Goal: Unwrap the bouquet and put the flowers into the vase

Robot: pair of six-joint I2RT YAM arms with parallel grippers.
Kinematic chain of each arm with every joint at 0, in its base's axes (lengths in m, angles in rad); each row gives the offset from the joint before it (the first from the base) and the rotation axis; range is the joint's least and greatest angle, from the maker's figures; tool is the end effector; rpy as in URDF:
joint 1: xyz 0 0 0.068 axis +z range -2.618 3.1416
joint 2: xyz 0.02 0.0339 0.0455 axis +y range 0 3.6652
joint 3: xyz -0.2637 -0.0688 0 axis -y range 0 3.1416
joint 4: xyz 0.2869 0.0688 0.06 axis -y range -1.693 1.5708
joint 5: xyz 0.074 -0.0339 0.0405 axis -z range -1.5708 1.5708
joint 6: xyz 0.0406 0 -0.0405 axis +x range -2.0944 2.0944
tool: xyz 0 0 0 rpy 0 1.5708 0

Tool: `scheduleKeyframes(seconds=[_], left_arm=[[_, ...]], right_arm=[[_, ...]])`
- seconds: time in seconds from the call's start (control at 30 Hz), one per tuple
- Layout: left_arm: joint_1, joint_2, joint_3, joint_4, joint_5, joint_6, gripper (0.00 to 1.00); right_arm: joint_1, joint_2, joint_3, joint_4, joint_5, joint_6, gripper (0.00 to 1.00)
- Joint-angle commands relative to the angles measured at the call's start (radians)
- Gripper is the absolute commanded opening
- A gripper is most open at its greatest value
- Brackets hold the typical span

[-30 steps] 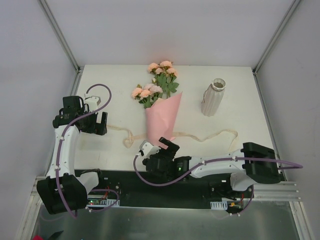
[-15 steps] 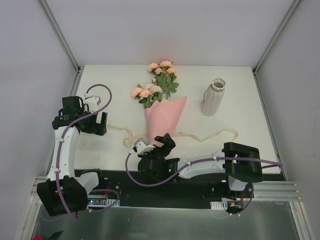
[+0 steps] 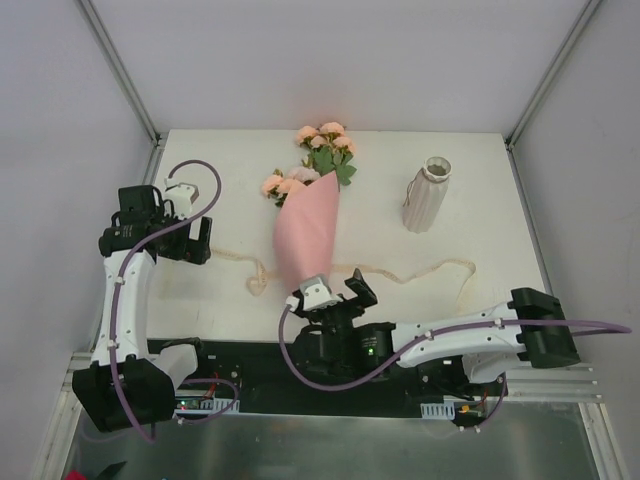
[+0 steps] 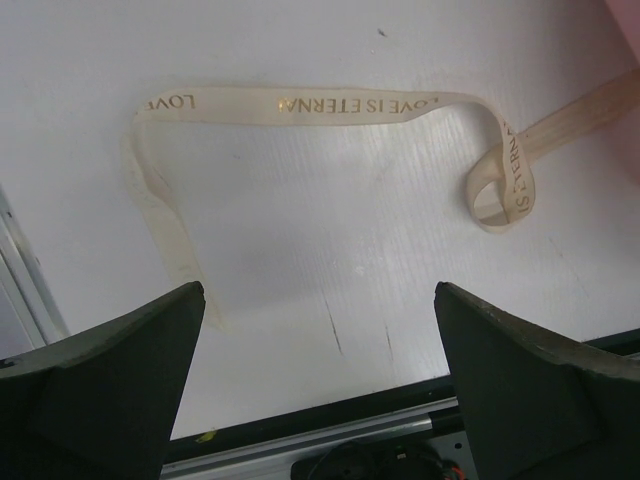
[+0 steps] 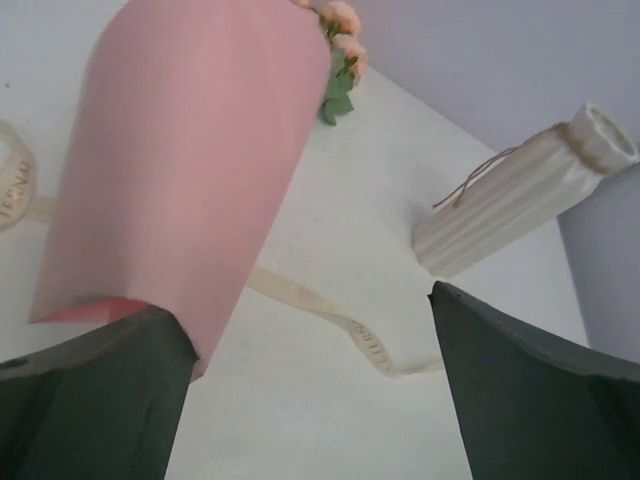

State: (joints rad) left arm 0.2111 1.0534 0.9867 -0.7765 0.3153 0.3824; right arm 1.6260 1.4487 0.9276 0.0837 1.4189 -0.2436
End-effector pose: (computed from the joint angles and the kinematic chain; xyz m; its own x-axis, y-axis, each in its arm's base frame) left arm 0.2517 0.0411 0.2993 -0.6765 0.2178 -0.7034 0.2748 0.9609 0.0333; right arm 0.0214 0.3409 0.2505 0.0710 -0.6241 -0.7781 -0.1889 0.7576 -0.6248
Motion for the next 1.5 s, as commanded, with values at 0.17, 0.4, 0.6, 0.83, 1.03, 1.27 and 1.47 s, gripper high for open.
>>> scheduleKeyframes(seconds=[0.17,0.4,0.6,0.83,1.03,1.27,1.47], left_arm=[[0.002,0.033,0.150,-0.049,0.050,0.003,0.99],[-0.047,0.042,0.190,-0.073,0.070,-0.019,0.99],[-0.120,0.051,0.242,-0.078,0.045,-0.056,0.99],[-0.208,0.048,0.306,-0.115,0.021,-0.069,0.99],[-0.416,0.129,0.271,-0.113,-0.051,-0.111,0.99],[-0.449,0.313,0.316,-0.064,-0.058,-0.125,0.99],[-0.498,0.436,0.343,-0.026,0.013,-0.139,0.99]], right_arm=[[0.127,0.251,0.315,-1.742,0.045,1.733,0.97],[0.092,0.003,0.281,-1.742,0.120,1.719,0.97],[0.049,-0.310,0.246,-1.740,0.161,1.680,0.97],[0.089,-0.332,0.221,-1.742,0.101,1.704,0.97],[0.107,-0.360,0.324,-1.689,0.158,1.603,0.97],[0.075,-0.229,0.410,-1.633,0.014,1.320,0.97],[-0.174,-0.447,0.236,-0.836,-0.523,0.531,0.97]])
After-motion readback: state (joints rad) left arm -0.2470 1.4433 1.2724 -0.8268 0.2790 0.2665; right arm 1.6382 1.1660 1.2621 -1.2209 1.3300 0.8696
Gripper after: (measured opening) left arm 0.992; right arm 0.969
